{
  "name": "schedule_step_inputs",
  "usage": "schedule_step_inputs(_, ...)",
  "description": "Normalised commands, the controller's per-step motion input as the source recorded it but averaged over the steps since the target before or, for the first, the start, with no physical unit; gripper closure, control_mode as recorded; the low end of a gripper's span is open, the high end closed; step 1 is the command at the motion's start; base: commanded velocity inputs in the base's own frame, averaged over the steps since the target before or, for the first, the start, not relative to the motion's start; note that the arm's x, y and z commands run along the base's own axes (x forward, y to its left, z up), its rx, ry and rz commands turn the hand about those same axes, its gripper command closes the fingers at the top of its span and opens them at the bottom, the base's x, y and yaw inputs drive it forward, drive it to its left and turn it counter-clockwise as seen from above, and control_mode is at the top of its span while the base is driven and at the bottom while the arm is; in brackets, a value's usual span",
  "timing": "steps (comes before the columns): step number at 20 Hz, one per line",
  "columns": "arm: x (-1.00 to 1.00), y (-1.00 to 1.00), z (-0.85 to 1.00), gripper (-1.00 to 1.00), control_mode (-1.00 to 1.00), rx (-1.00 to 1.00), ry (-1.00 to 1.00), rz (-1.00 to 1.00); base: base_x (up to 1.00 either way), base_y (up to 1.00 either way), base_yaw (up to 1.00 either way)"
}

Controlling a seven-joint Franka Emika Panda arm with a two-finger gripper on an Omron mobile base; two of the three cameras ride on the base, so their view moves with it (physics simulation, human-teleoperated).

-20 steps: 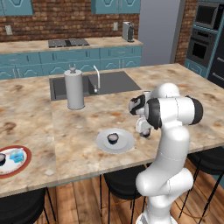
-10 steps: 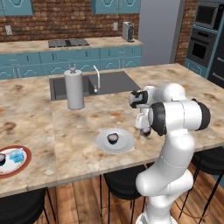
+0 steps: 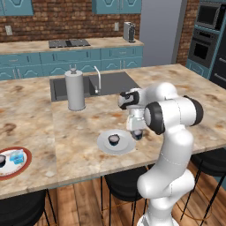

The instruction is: Place two yogurt containers on each plate.

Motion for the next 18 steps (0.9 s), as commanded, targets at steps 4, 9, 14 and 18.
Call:
schedule_step_inputs(4,0.06,0.5,-0.16,1.0,-1.0,0.0,-0.01,0.16,0.0,0.0,0.0)
schedule_step_inputs(9,0.06,0.12,-0.32,1.0,-1.0,0.0,-0.09,0.12,0.0,0.0,0.0)
schedule_step_inputs(14,0.04,0.33,-0.27,1.0,-1.0,0.0,-0.05,0.09,0.0,0.0,0.0)
schedule_step_inputs(18,0.17,0.16,-0.16,1.0,-1.0,0.0,0.0,0.04,0.0,0.0,0.0)
